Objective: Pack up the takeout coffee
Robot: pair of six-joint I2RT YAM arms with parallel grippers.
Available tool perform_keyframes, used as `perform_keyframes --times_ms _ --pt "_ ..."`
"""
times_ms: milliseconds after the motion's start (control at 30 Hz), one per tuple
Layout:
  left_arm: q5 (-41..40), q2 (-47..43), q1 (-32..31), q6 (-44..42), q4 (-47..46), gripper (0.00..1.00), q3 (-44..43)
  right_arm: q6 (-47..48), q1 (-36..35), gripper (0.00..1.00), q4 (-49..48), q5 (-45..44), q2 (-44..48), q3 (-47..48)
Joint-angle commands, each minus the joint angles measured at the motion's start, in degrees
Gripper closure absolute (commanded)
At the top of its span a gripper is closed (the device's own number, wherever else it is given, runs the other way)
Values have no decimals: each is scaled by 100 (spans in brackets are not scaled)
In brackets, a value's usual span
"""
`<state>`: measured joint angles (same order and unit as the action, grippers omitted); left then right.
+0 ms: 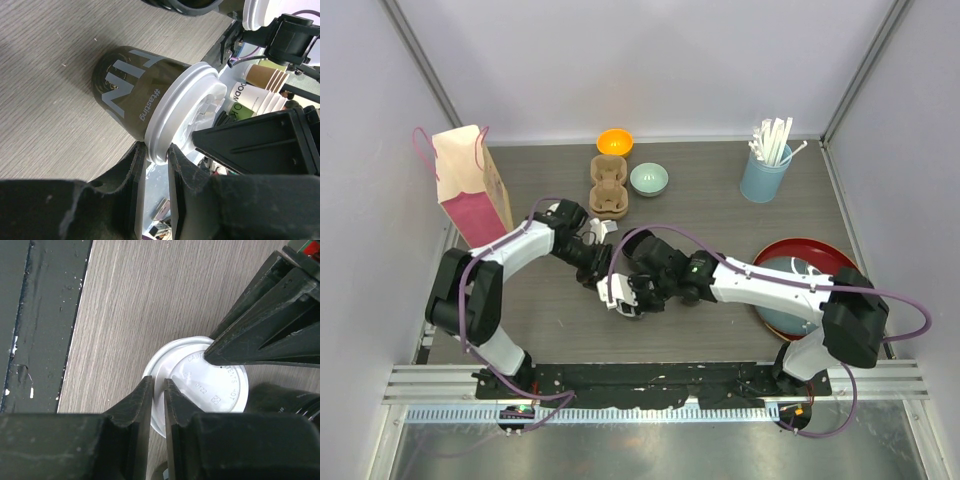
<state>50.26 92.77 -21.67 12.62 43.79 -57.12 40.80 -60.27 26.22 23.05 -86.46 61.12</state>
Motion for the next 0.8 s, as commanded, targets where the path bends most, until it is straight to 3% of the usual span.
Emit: perform_keyframes --times_ms 0,100,433,767 --pt "-341 162 23 -172 7 75 -71 7 7 78 -29 -195 111 -408" --pt "-341 197 31 -172 -2 75 -80 -28 15 74 -73 -134 146 -487" --pt "-377 303 40 -172 15 76 -88 -80 7 90 -178 -160 120 -812" --pt "-271 277 102 -234 68 75 -124 -98 7 98 -293 7 164 -1182"
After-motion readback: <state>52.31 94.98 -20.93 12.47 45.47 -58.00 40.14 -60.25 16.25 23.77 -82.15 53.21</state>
